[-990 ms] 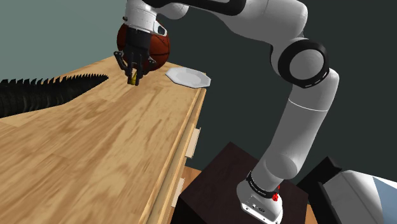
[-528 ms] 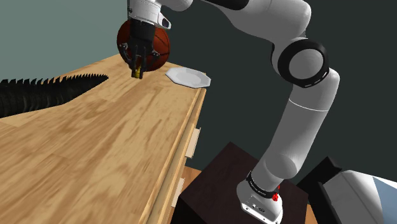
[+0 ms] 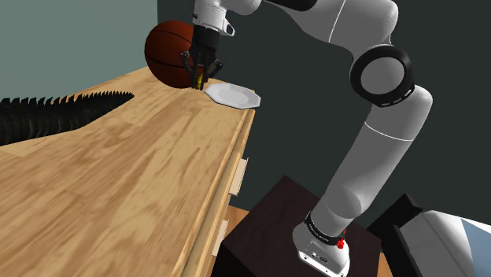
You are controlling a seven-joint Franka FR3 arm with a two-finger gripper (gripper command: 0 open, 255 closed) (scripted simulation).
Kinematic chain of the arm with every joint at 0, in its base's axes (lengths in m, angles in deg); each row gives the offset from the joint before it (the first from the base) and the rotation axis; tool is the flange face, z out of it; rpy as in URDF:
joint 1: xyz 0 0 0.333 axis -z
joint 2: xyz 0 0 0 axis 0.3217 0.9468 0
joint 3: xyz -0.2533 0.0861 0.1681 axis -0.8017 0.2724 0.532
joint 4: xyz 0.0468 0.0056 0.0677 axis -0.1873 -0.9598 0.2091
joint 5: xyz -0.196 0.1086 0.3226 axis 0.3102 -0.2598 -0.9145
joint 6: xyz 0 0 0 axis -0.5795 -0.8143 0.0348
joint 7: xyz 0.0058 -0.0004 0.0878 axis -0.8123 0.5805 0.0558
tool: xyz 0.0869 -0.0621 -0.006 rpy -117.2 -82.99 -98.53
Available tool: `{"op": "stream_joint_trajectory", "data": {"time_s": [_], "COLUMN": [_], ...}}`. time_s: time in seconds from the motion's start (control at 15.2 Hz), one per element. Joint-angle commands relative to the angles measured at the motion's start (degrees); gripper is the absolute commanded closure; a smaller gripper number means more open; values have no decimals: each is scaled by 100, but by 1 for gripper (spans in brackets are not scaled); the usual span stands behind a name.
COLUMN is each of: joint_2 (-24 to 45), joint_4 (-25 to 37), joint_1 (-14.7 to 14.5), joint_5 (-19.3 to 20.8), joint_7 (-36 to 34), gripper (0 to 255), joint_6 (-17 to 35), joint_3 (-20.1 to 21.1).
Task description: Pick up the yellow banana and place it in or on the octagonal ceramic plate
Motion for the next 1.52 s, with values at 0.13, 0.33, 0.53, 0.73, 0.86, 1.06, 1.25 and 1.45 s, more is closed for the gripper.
{"op": "stream_joint_trajectory", "data": {"time_s": [0.13, 0.33, 0.53, 0.73, 0.86, 1.06, 1.25, 1.45], "joint_2": [-77, -73, -13, 102, 210, 253, 199, 160], "joint_4": [-126, -110, -26, 129, 274, 177, -126, -408], "joint_1": [300, 522, 737, 945, 1083, 1179, 1180, 1181], "joint_5": [11, 46, 98, 162, 208, 239, 236, 234], "joint_7": [546, 936, 1315, 1684, 1923, 2117, 2165, 2209], "gripper": [255, 255, 255, 255, 255, 255, 255, 255], "joint_6": [-75, -177, -288, -408, -496, -392, -146, 93], "joint_3": [-239, -418, -594, -765, -873, -947, -950, -951]}}
